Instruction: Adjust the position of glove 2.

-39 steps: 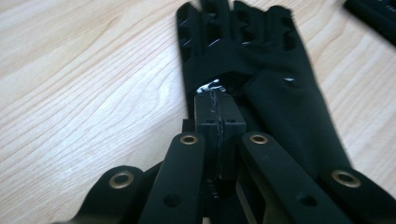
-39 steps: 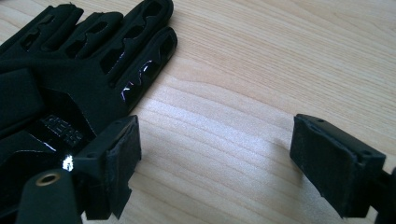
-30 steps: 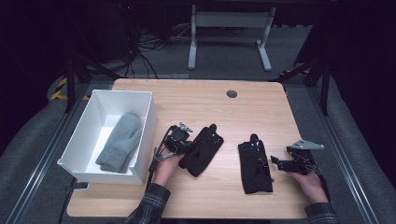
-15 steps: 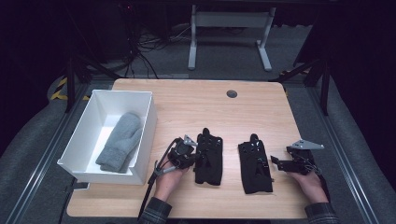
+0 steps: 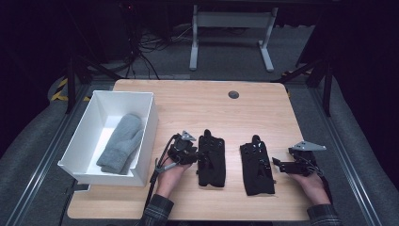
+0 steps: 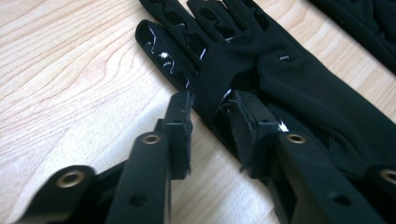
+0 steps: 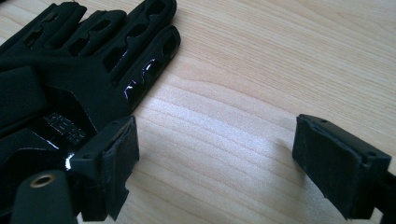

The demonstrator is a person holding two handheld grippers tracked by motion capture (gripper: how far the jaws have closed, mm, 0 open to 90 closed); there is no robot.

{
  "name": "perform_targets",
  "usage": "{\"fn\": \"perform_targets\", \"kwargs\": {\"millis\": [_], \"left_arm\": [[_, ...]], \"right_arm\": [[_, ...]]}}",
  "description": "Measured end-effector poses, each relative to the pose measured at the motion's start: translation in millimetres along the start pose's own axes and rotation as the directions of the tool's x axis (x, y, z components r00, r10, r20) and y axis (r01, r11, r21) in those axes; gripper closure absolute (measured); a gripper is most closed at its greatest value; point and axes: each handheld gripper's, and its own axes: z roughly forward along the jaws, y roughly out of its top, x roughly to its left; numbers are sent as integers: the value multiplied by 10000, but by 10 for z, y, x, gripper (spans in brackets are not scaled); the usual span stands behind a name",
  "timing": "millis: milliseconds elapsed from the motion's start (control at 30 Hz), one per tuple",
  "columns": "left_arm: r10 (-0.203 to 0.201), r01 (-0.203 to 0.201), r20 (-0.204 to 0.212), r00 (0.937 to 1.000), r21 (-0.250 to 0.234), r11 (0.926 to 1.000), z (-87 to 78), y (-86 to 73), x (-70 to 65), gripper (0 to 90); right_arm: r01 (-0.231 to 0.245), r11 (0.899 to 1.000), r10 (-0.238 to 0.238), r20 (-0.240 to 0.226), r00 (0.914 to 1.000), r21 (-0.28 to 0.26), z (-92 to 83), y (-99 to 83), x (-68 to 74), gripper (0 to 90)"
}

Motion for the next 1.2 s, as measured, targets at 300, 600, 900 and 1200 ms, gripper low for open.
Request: {"fn": "perform_targets", "kwargs": {"millis": [300, 600, 900, 1200], "left_arm": [[55, -53, -195, 9998, 132, 9999, 95, -14, -44, 727], [-153, 152, -167, 9997, -24, 9999, 98, -34, -62, 867], [-409, 412, 145, 9991, -176, 9990, 88, -33, -45, 874], [-704, 733, 545, 9960, -539, 9958, 48, -8, -37, 876]], "right_arm": [[0, 10000, 0, 2, 10000, 4, -1, 0, 1, 150], [211, 9996, -224, -755, 9969, -186, -99, 28, 40, 558], [656, 9978, -640, -2638, 9624, -26, -127, 78, 213, 896], [876, 9959, -781, -2880, 9544, 203, -47, 104, 294, 898]]}}
